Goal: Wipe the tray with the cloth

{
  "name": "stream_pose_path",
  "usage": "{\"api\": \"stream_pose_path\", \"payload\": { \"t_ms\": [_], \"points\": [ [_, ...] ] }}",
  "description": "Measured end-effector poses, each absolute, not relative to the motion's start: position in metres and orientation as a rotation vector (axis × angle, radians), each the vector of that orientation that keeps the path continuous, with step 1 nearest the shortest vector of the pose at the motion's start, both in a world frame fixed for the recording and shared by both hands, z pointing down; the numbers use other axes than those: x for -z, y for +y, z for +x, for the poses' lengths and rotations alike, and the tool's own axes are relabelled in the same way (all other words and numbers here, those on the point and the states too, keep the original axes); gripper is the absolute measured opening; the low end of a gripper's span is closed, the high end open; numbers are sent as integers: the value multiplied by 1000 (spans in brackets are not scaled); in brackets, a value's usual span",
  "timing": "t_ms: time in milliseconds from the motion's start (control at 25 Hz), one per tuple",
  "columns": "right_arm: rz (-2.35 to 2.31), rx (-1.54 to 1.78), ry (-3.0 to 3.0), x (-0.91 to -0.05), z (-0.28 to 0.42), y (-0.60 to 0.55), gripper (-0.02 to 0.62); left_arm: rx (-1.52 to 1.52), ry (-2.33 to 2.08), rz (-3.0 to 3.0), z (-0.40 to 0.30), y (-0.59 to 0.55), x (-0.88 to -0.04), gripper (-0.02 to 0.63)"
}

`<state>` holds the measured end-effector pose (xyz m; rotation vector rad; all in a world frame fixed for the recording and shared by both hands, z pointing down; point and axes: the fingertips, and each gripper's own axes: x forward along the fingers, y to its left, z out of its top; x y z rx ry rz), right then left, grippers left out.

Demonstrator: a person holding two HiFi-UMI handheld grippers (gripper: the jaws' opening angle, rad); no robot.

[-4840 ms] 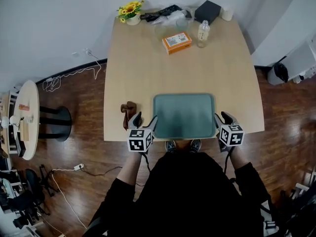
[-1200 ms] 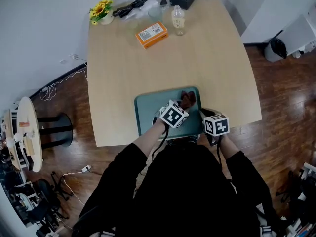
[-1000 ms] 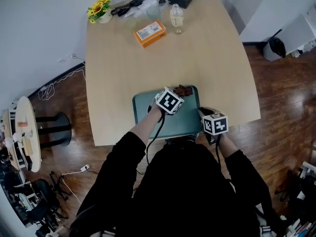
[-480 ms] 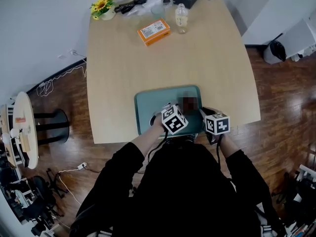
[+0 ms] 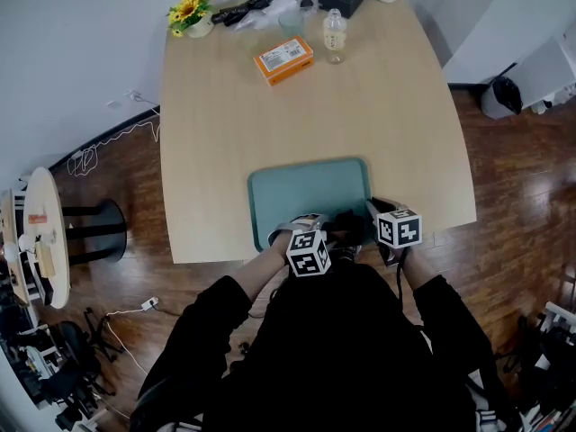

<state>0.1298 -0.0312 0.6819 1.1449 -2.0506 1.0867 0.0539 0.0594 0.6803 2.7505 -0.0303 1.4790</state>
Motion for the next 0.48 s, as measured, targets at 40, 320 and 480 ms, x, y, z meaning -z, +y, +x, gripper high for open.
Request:
{"api": "stream_pose_path", "payload": {
  "t_ms": [40,320,480],
  "points": [
    [1144,-1090,-2051,-682,130,-31,38,-1509,-54,2760,51,44,-681,91],
    [1148,-1101,-2049,-683,129,-32,37,-1573,-468,2572,0,-99,-682,91],
    [1144,-1105,-2050,-684,130,-32,37,-1496,-494,2536,-4,-107,-678,91]
  ]
}}
